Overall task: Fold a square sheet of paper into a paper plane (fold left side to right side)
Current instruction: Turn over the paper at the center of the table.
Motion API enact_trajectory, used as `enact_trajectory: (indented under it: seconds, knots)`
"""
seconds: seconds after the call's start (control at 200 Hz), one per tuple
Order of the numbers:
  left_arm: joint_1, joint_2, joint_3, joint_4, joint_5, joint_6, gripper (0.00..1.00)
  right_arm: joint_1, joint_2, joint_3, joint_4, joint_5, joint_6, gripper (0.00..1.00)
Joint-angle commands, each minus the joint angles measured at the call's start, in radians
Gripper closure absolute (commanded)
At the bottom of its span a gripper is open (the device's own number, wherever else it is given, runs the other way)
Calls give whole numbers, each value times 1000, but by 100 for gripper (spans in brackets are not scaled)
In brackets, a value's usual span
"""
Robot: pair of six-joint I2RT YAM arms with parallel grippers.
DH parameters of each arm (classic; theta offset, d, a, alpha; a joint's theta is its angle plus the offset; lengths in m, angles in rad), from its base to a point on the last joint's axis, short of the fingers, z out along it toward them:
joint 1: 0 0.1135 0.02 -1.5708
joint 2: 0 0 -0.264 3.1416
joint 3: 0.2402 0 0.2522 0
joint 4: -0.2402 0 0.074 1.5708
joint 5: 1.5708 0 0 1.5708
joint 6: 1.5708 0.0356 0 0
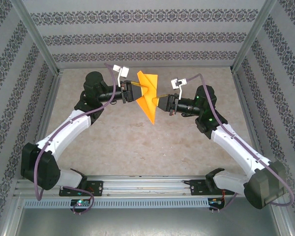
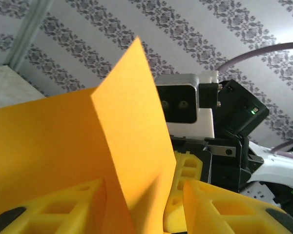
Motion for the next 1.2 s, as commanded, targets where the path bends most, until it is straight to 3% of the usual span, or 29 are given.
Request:
enact_trajectory:
  seconds: [0.0, 0.335, 0.515, 0.699, 0.999, 1.194]
  knots:
    - [10, -80, -23, -80, -108, 104, 51, 8, -35, 29, -51, 31, -58, 100]
    - [82, -284, -134, -201, -382, 218, 33, 15, -60, 76, -304, 159, -197, 100]
    - [85, -381, -187, -247, -552, 268, 27, 61, -65, 170, -594, 390, -362, 100]
    - [87, -468, -235, -292, -710, 314, 23, 137, -46, 253, -784, 709, -470, 100]
    - [88, -490, -238, -332, -738, 354, 22, 255, 127, 435, -1080, 1192, -509, 100]
    - [88, -481, -244, -323, -732, 353, 22, 327, 260, 501, -1183, 1382, -497, 100]
